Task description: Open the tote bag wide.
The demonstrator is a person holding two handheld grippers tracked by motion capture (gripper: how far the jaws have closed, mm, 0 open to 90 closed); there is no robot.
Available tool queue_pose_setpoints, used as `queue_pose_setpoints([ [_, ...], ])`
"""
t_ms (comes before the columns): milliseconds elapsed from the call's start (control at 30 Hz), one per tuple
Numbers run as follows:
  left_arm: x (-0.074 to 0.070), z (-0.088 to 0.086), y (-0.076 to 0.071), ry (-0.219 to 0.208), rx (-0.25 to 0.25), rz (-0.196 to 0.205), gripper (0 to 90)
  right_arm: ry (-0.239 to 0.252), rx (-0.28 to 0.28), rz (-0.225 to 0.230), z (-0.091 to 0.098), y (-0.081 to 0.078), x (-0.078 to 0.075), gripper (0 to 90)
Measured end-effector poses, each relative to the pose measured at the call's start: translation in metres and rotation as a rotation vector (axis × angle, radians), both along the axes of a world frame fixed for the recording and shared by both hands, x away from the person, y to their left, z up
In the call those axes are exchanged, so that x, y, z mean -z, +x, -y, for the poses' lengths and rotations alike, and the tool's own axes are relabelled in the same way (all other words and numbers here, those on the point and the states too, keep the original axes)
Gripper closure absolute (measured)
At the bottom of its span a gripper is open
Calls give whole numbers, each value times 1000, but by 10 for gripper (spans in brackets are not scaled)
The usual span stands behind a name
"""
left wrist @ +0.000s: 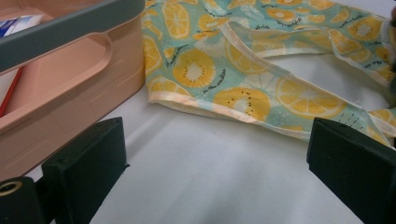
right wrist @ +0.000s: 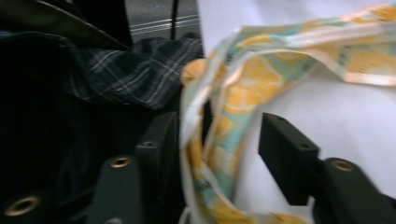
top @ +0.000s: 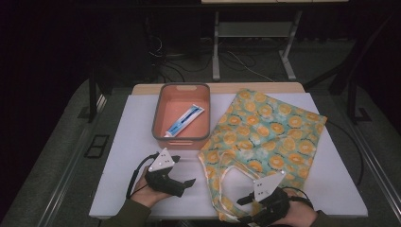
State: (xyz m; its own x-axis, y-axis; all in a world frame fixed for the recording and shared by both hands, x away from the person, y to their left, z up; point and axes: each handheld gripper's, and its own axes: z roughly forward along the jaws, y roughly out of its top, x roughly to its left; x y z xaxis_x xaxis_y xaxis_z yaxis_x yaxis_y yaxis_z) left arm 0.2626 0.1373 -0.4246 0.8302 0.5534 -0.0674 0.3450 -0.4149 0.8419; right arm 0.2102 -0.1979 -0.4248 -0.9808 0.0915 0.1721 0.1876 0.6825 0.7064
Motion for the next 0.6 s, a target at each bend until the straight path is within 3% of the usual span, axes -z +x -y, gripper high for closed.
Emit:
queue_pose_setpoints([
  [133, 0, 0, 0, 2, 0, 0, 33, -15, -52, -16, -6, -4, 4, 637],
  [233, 0, 0, 0, 1, 0, 2, 33, -54, -67, -18, -10, -4, 9, 706],
  [300, 0, 0, 0, 1, 0, 2, 33, -64, -72, -18, -12, -3, 11, 817],
  [367, 0, 0, 0, 1, 1, 2, 33, -55, -75, -20, -12, -1, 10, 875],
  [600, 0, 0, 0, 0, 1, 1, 33, 18, -5, 26, 0, 9, -5, 886],
])
